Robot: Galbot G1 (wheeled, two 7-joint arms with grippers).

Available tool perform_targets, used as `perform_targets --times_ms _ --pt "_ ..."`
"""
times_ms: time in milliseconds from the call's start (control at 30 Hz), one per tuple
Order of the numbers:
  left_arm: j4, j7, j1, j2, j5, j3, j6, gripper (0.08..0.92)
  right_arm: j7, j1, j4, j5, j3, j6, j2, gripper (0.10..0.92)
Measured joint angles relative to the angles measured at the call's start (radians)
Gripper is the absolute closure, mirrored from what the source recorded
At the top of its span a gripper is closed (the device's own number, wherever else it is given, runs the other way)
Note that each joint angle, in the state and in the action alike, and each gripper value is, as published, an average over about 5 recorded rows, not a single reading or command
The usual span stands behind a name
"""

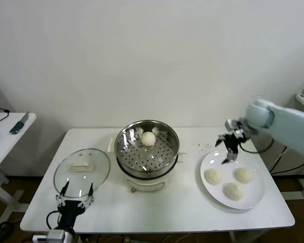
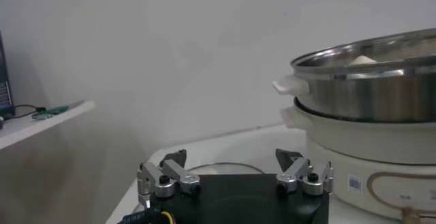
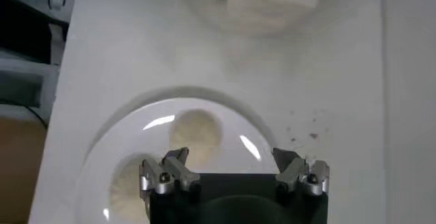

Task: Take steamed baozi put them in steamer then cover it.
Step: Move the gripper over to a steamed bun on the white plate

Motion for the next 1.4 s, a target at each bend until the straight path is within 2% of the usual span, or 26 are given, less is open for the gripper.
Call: perform_targets --times_ms 300,967,1400 --pt "0.010 0.000 0.009 -0.007 0.005 -0.003 -0.003 0.177 0.022 -0.173 -0.022 -0.065 0.112 -0.015 -0.012 0.203" --pt "0.018 0.003 0.011 -0.019 0.008 -0.008 -0.005 0.177 0.015 -0.292 -0.138 -0.123 0.191 -0.018 0.107 0.204" --pt "0.015 0.003 0.022 -0.019 0.009 -0.005 -0.008 0.177 0.001 -0.303 -0.172 -0.137 0.205 -0.010 0.125 0.298"
